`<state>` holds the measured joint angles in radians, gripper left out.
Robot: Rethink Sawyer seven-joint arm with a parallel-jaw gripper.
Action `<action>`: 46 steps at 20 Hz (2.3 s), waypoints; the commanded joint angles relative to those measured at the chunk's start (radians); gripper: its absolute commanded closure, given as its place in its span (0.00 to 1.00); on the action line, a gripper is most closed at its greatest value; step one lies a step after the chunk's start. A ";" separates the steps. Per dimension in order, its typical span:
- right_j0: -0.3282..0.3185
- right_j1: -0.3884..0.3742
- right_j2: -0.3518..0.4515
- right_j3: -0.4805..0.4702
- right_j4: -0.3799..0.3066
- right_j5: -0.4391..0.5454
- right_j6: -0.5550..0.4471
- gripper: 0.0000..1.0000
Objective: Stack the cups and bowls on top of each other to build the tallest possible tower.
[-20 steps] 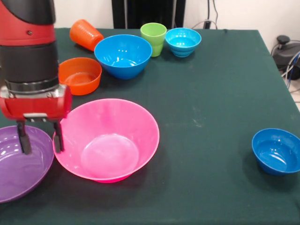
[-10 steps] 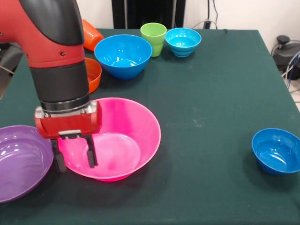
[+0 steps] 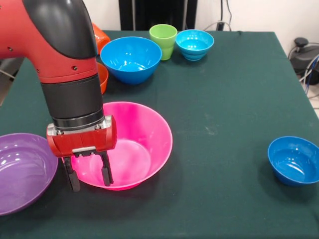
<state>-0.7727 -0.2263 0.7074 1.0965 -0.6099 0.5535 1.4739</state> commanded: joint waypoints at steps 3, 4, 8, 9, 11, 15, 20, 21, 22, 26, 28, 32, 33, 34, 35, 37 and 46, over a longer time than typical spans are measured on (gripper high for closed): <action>0.025 0.039 0.015 -0.039 -0.068 0.115 -0.323 0.00; 0.027 0.037 0.013 -0.038 -0.069 0.114 -0.318 0.00; 0.015 0.041 0.021 -0.033 -0.063 0.112 -0.326 0.00; 0.012 0.042 0.021 -0.035 -0.060 0.112 -0.324 0.00; 0.009 0.040 0.015 -0.035 -0.059 0.107 -0.306 1.00; 0.020 0.025 -0.002 -0.013 -0.069 0.084 -0.266 1.00; 0.031 0.010 -0.020 0.006 -0.074 0.068 -0.226 1.00; 0.035 0.009 -0.023 0.004 -0.074 0.068 -0.218 1.00; 0.037 0.003 -0.026 0.005 -0.076 0.068 -0.217 1.00; 0.049 -0.022 -0.038 0.021 -0.070 0.083 -0.193 1.00; 0.054 -0.043 -0.047 0.037 -0.064 0.097 -0.177 1.00; 0.087 -0.168 -0.110 0.146 -0.054 0.120 -0.067 1.00; 0.105 -0.213 -0.134 0.177 -0.050 0.127 -0.026 1.00; 0.124 -0.257 -0.159 0.206 -0.047 0.135 0.012 1.00; 0.146 -0.293 -0.184 0.226 -0.044 0.145 0.045 1.00; 0.186 -0.342 -0.229 0.251 -0.034 0.166 0.097 1.00; 0.244 -0.370 -0.307 0.233 0.013 0.214 0.095 1.00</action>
<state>-0.5498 -0.5549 0.5003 1.2760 -0.5887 0.6435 1.4726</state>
